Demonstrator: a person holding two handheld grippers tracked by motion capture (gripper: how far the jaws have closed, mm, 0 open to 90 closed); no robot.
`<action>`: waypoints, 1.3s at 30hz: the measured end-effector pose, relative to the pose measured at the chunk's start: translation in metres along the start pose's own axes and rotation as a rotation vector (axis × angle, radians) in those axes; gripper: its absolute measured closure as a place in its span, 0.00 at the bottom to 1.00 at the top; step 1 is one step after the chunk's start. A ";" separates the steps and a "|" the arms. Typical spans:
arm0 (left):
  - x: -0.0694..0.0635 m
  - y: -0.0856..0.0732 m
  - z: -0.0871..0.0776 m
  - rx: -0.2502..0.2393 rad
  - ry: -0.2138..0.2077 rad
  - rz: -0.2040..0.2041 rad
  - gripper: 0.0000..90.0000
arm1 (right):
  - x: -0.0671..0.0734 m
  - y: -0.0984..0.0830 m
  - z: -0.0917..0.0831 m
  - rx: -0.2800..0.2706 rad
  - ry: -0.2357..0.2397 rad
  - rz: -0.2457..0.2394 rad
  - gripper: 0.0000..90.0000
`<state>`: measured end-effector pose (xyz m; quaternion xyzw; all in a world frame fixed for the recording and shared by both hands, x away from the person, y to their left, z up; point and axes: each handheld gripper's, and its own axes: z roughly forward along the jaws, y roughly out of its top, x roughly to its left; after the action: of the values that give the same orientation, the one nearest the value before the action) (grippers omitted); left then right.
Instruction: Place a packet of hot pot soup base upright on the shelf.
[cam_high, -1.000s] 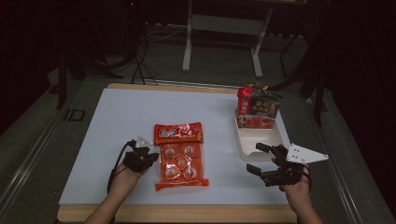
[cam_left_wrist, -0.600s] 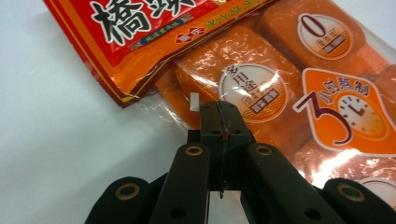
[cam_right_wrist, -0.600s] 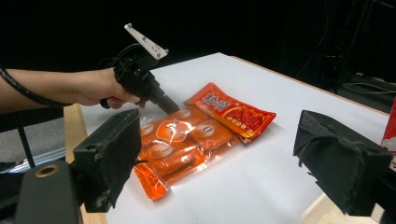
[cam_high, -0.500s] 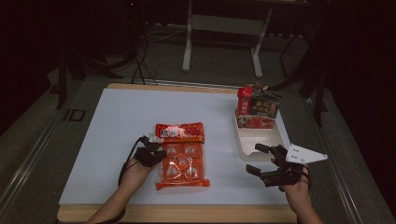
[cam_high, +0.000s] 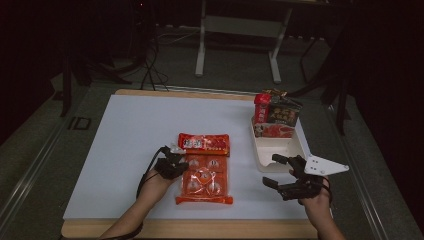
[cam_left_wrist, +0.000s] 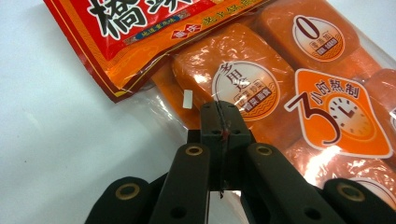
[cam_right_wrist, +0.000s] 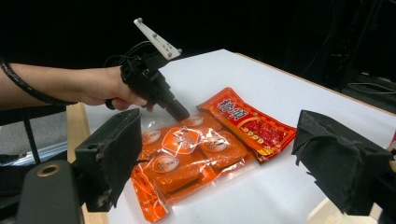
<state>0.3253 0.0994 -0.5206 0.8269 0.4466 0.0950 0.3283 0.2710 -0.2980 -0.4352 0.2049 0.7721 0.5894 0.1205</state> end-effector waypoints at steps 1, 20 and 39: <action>0.003 0.000 -0.003 -0.011 0.015 -0.005 1.00 | 0.000 0.000 -0.001 -0.005 -0.012 0.001 0.17; 0.033 0.022 -0.012 -0.187 0.047 -0.071 0.40 | 0.004 0.002 -0.003 0.009 -0.029 0.026 0.12; 0.079 0.033 0.016 -0.164 0.039 -0.074 0.39 | 0.010 0.000 0.005 0.046 -0.009 0.002 0.12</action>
<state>0.4006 0.1423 -0.5224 0.7782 0.4738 0.1351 0.3894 0.2641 -0.2893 -0.4355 0.2111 0.7847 0.5706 0.1188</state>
